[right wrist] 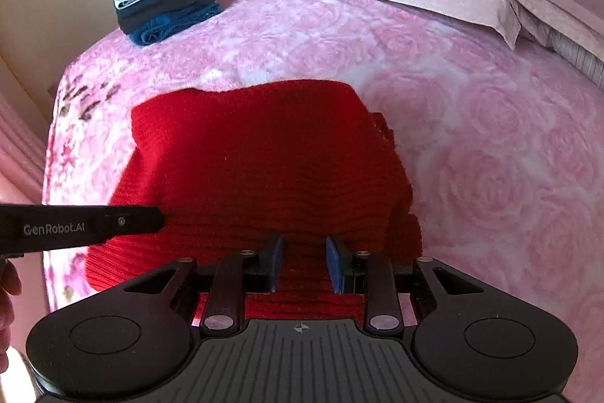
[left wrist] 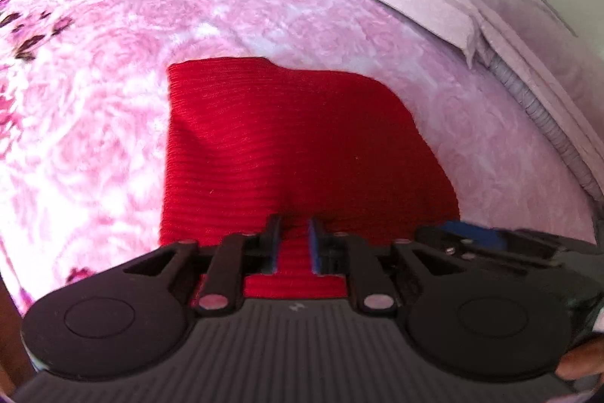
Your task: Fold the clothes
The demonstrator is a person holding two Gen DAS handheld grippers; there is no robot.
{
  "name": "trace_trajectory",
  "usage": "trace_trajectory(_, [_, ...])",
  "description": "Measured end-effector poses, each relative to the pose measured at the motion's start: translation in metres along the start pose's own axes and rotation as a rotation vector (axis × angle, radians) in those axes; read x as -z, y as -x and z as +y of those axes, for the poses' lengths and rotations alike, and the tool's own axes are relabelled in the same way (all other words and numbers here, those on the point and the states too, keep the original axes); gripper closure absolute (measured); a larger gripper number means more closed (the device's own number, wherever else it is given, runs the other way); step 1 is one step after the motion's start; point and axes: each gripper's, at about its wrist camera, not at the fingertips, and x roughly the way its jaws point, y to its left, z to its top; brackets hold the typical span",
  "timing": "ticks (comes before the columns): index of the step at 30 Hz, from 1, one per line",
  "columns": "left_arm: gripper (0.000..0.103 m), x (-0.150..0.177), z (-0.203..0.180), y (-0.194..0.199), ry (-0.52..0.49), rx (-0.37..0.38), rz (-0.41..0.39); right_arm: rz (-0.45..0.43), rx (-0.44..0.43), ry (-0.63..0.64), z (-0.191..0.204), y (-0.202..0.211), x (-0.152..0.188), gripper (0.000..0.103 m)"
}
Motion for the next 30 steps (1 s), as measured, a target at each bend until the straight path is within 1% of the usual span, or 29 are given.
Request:
trace_trajectory(2, [0.077, 0.003, 0.000, 0.005, 0.029, -0.033, 0.038, -0.013, 0.001, -0.039, -0.006, 0.012, -0.002, 0.038])
trace_trajectory(3, [0.073, 0.006, 0.000, 0.006, 0.040, -0.050, 0.060, -0.016, -0.009, -0.063, -0.009, 0.018, 0.000, 0.032])
trace_trajectory(4, [0.071, 0.009, 0.000, 0.008, 0.051, -0.067, 0.083, -0.003, -0.018, -0.085, -0.012, 0.021, 0.002, 0.030])
trace_trajectory(8, [0.066, 0.026, 0.001, 0.011, 0.079, -0.106, 0.153, 0.080, -0.053, -0.185, -0.027, 0.022, 0.014, 0.030])
trace_trajectory(11, [0.065, 0.037, 0.003, 0.007, 0.082, -0.149, 0.210, 0.122, -0.093, -0.263, -0.038, 0.022, 0.022, 0.030])
trace_trajectory(15, [0.063, 0.046, 0.005, 0.002, 0.079, -0.192, 0.261, 0.157, -0.081, -0.296, -0.043, 0.023, 0.028, 0.030])
trace_trajectory(19, [0.061, 0.051, 0.003, -0.001, 0.074, -0.201, 0.275, 0.170, -0.066, -0.300, -0.046, 0.022, 0.032, 0.030])
trace_trajectory(30, [0.060, 0.052, 0.003, -0.010, 0.069, -0.204, 0.290, 0.188, -0.056, -0.300, -0.044, 0.015, 0.037, 0.030])
